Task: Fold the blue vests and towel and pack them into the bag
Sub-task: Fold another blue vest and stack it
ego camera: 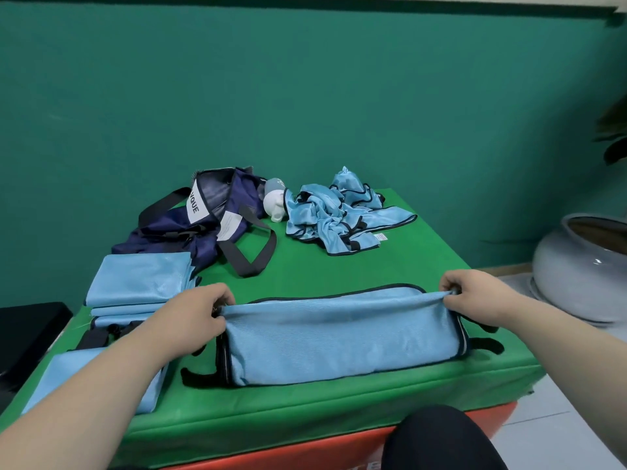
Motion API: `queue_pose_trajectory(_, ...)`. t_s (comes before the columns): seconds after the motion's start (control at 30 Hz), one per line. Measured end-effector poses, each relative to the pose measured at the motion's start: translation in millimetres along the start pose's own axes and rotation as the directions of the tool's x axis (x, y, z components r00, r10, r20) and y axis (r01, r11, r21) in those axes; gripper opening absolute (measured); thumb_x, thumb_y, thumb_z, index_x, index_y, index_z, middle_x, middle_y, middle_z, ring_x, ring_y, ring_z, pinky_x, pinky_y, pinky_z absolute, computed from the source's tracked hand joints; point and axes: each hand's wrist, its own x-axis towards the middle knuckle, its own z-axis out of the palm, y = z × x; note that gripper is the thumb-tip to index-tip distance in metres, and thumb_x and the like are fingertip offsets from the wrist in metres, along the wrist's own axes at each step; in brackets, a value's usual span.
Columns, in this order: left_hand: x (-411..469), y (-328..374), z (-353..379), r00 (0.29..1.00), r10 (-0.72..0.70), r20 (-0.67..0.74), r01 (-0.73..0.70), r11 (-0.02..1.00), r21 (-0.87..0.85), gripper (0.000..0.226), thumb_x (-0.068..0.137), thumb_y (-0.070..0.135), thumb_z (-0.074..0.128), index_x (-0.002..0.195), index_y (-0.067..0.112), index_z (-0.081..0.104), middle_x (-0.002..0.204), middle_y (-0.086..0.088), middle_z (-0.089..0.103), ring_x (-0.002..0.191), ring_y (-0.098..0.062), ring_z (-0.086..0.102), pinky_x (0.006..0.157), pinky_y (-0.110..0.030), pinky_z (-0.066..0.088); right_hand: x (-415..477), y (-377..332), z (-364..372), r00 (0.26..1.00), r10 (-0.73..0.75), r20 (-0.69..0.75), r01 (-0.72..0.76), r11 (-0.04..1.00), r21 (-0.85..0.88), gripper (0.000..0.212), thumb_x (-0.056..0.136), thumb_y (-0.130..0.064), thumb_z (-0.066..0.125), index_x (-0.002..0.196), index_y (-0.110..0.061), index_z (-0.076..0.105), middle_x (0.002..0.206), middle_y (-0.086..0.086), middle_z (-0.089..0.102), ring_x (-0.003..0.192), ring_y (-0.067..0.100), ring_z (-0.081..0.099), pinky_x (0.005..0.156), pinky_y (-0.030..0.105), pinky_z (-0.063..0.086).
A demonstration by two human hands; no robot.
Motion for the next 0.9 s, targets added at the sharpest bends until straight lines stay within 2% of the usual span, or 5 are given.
queue_pose_trajectory(0.2, 57, -7, 14, 0.997, -0.038, 0.064, 0.031, 0.994, 0.101, 0.022, 0.081, 0.013, 0.057, 0.084, 0.035, 0.055, 0.082, 0.012, 0.065, 0.06, -0.009, 0.063, 0.055, -0.023, 0.049, 52, -3, 17, 0.999, 0.021, 0.041, -0.015, 0.991, -0.129, 0.013, 0.081, -0.018, 0.059, 0.09, -0.028, 0.062, 0.076, -0.006, 0.065, 0.065, 0.011, 0.057, 0.054, 0.028, 0.043)
queue_pose_trajectory(0.4, 82, -20, 30, 0.997, -0.014, 0.07, -0.002, 0.975, 0.22, 0.052, 0.089, 0.041, 0.067, 0.138, 0.031, 0.049, 0.134, 0.009, 0.054, 0.12, -0.015, 0.054, 0.1, -0.032, 0.044, 77, -10, 37, 1.0, 0.003, 0.004, -0.002, 0.956, -0.292, 0.048, 0.087, -0.03, 0.061, 0.134, -0.025, 0.054, 0.127, 0.0, 0.058, 0.115, 0.023, 0.055, 0.093, 0.036, 0.047)
queue_pose_trajectory(0.53, 67, -5, 45, 0.939, 0.325, -0.115, -0.257, 0.881, 0.398, 0.04, 0.091, 0.046, 0.052, 0.121, 0.023, 0.065, 0.123, 0.006, 0.061, 0.118, -0.021, 0.055, 0.098, -0.04, 0.048, 66, -43, 56, 0.988, -0.149, -0.027, 0.135, 0.951, -0.279, 0.052, 0.091, -0.037, 0.058, 0.14, -0.023, 0.05, 0.137, 0.0, 0.051, 0.127, 0.023, 0.047, 0.106, 0.038, 0.039)
queue_pose_trajectory(0.67, 52, 15, 85, 0.86, 0.511, 0.001, -0.469, 0.789, 0.396, 0.028, 0.089, 0.038, 0.059, 0.112, 0.024, 0.067, 0.12, 0.003, 0.063, 0.115, -0.021, 0.06, 0.098, -0.04, 0.049, 45, -85, 94, 0.952, -0.299, 0.063, 0.304, 0.911, -0.277, 0.052, 0.095, -0.049, 0.05, 0.141, -0.024, 0.049, 0.144, 0.0, 0.046, 0.134, 0.022, 0.039, 0.114, 0.038, 0.03)
queue_pose_trajectory(0.9, 43, -13, 101, 0.953, 0.202, 0.227, -0.281, 0.871, 0.403, 0.098, 0.075, 0.075, -0.006, 0.158, 0.027, 0.012, 0.167, 0.003, 0.0, 0.154, -0.017, -0.004, 0.123, -0.038, -0.001, 28, -103, 142, 0.944, -0.273, 0.185, 0.315, 0.912, -0.264, 0.076, 0.093, -0.07, 0.021, 0.157, -0.029, 0.017, 0.168, 0.002, 0.003, 0.154, 0.025, -0.004, 0.123, 0.051, -0.001)
